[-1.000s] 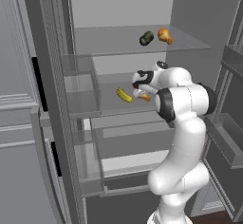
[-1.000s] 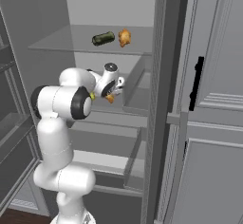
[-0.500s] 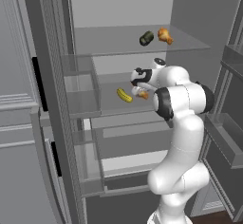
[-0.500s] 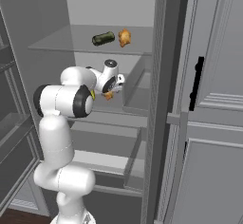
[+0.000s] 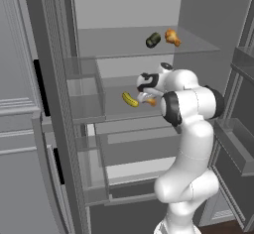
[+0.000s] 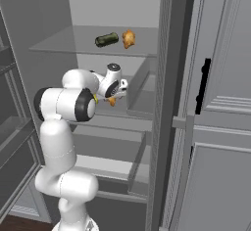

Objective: Place one cucumber and one chicken drumstick in each tupperware on the nearby counter, to pack two identical lunches.

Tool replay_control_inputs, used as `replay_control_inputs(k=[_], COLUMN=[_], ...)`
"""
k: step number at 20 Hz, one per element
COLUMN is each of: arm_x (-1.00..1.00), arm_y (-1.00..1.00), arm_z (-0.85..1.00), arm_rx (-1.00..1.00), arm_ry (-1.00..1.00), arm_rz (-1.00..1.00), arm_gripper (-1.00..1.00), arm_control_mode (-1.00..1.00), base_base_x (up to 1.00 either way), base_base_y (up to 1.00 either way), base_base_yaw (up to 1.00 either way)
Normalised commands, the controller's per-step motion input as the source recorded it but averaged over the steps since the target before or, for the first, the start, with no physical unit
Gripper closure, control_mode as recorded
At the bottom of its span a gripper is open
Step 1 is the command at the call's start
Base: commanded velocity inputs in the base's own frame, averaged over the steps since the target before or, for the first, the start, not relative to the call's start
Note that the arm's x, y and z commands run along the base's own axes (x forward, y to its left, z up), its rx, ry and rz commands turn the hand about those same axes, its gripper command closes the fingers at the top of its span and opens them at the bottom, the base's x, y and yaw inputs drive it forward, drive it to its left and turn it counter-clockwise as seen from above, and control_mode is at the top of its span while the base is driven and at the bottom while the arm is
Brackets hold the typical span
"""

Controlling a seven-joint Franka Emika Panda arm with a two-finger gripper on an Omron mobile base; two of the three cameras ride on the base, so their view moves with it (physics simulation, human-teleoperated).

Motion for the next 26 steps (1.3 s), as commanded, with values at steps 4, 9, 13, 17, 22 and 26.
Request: replay_control_inputs(k=[4, 9, 13, 17, 22, 26], arm_x=[0.0, 0.0, -0.02, -0.1, -0.69, -1.0], arm_y=[0.02, 0.0, 0.0, 0.0, -0.14, -0.25], arm_z=[-0.39, -0.07, -0.03, 0.0, 0.0, 0.03], arm_rx=[0.0, 0.0, 0.0, 0.0, 0.02, 0.07], arm_ry=[0.05, 0.05, 0.04, 0.0, -0.08, -0.18], arm_rz=[0.0, 0.0, 0.0, 0.0, 0.0, 0.0], arm_gripper=[-1.0, -1.0, 1.0, 1.0, 1.0, 1.0], arm_control_mode=[-1.0, -1.0, -1.0, -1.0, -1.0, -1.0], base_base_x=[0.0, 0.0, 0.0, 0.0, 0.0, 0.0], base_base_y=[0.0, 0.0, 0.0, 0.0, 0.0, 0.0], base_base_yaw=[0.0, 0.0, 0.0, 0.0, 0.0, 0.0])
